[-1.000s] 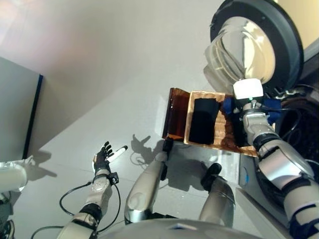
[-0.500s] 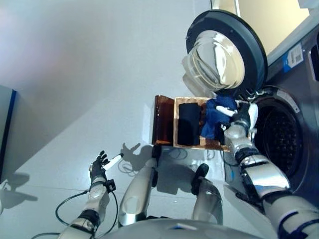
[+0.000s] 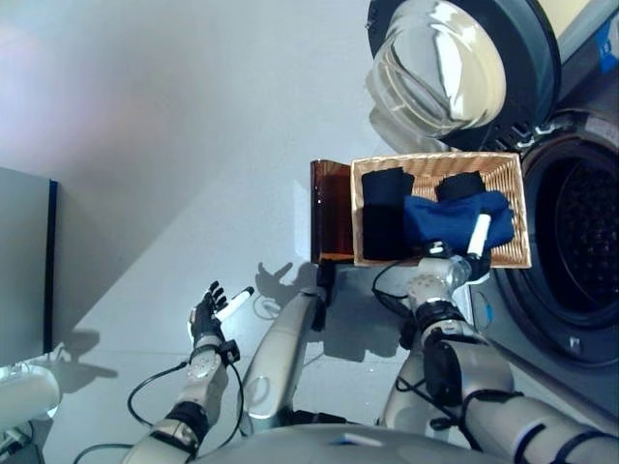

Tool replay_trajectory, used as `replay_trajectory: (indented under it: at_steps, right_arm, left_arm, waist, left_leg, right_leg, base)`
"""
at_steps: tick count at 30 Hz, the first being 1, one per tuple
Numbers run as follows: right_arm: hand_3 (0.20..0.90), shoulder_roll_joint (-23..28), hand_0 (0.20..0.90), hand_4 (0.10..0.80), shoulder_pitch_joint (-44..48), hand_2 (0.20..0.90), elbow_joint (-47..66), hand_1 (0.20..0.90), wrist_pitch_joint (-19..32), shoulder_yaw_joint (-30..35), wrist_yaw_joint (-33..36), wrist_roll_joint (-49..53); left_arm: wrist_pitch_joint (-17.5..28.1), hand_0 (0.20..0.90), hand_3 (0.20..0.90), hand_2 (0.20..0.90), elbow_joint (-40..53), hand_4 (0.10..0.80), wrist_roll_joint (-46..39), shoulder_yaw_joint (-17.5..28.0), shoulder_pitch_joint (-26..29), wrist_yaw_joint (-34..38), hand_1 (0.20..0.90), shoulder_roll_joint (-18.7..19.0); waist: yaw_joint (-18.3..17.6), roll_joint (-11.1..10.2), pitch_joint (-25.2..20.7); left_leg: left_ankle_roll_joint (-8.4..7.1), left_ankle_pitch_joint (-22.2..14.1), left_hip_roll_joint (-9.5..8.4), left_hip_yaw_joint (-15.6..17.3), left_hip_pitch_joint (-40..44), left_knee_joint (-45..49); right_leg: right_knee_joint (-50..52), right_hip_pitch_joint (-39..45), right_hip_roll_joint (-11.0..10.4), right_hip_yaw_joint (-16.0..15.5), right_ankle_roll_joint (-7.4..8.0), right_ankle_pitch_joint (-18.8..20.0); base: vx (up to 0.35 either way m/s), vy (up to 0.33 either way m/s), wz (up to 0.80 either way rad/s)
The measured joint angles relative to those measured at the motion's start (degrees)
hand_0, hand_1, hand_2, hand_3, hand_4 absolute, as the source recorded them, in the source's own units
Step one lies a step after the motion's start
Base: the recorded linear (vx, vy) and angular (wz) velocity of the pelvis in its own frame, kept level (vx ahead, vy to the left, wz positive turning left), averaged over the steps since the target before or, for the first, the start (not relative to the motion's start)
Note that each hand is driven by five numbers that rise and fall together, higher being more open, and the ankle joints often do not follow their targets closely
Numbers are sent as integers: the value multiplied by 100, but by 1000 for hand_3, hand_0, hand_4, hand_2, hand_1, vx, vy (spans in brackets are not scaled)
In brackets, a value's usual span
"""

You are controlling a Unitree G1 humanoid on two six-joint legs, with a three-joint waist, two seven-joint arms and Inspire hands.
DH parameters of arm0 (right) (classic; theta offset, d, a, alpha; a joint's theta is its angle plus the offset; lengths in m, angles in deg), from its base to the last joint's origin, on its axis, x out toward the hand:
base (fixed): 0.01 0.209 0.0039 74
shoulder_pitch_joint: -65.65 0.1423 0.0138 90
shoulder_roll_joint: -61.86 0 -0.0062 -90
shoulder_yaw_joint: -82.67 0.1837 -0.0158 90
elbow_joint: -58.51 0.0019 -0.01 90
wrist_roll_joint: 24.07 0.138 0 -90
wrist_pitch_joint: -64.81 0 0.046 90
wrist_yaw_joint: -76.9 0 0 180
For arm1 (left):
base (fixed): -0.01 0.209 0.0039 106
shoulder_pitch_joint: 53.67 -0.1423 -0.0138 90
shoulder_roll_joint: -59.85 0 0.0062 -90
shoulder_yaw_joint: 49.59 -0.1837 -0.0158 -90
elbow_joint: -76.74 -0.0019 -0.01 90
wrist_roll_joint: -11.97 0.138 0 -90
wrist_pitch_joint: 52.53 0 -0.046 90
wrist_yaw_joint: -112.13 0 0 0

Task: Pick up the clothes and place them into the washing machine

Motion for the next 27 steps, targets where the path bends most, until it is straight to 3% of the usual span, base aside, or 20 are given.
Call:
replay_trajectory:
  at_steps: [2, 8, 13, 17, 21, 23, 27]
  right_arm:
    - [200, 216, 200, 300, 154, 200, 1, 200, 196, 445, 100, 180]
    - [200, 782, 200, 300, 361, 200, 87, 200, 377, 717, 343, 201]
    - [200, 1504, 200, 300, 652, 200, 154, 200, 351, 823, 654, 28]
    - [200, 2064, 200, 300, 945, 200, 115, 200, 259, 804, 789, -206]
    - [200, 3019, 200, 300, 1486, 200, -135, 200, -53, 620, 1020, -492]
    - [200, 3428, 200, 300, 1745, 200, -312, 200, -227, 569, 1166, -643]
    - [200, 3702, 200, 300, 1886, 200, -780, 200, -538, 312, 1281, -775]
  left_arm:
    - [1, 900, 900, 900, -3, 800, -6, -97, -17, -69, 900, -20]
    - [2, 900, 900, 900, 14, 800, -5, -230, -187, -179, 900, -29]
    - [10, 900, 900, 900, 5, 800, -4, -335, -374, -181, 900, -41]
    - [16, 900, 900, 900, 3, 800, 3, -342, -412, -186, 900, -15]
    - [24, 900, 900, 900, 33, 800, 7, -348, -419, -186, 900, -5]
    - [24, 900, 900, 900, 70, 800, 12, -347, -421, -186, 900, 0]
    - [33, 900, 900, 900, 158, 800, 37, -361, -405, -191, 900, -5]
  waist:
    - [4, 70, -7]
    - [2, 248, -121]
    - [26, 633, -403]
    - [51, 753, -501]
    - [66, 802, -539]
    - [58, 834, -565]
    - [68, 891, -610]
  left_leg:
    - [58, -43, -121, 21, -101, 133]
    - [128, -88, -347, 154, -131, 153]
    - [204, -137, -513, 322, -152, 152]
    - [254, -170, -525, 455, -196, 129]
    - [304, -196, -542, 526, -204, 62]
    - [384, -147, -548, 526, -198, 0]
    - [463, -95, -573, 532, -179, -112]
  right_leg:
    - [131, -101, -119, 96, 21, -15]
    - [130, -203, -298, 329, 59, -34]
    - [-15, -275, -445, 512, 110, -3]
    - [-114, -360, -461, 628, 117, 46]
    - [-287, -357, -482, 670, 352, 196]
    - [-354, -363, -478, 656, 355, 269]
    - [-381, -379, -500, 654, 389, 287]
  base:
    - [10, 69, 12]
    - [18, 88, 0]
    - [19, 64, -11]
    - [34, 27, -9]
    - [56, 5, -8]
    - [26, -3, 1]
    - [15, -1, 2]
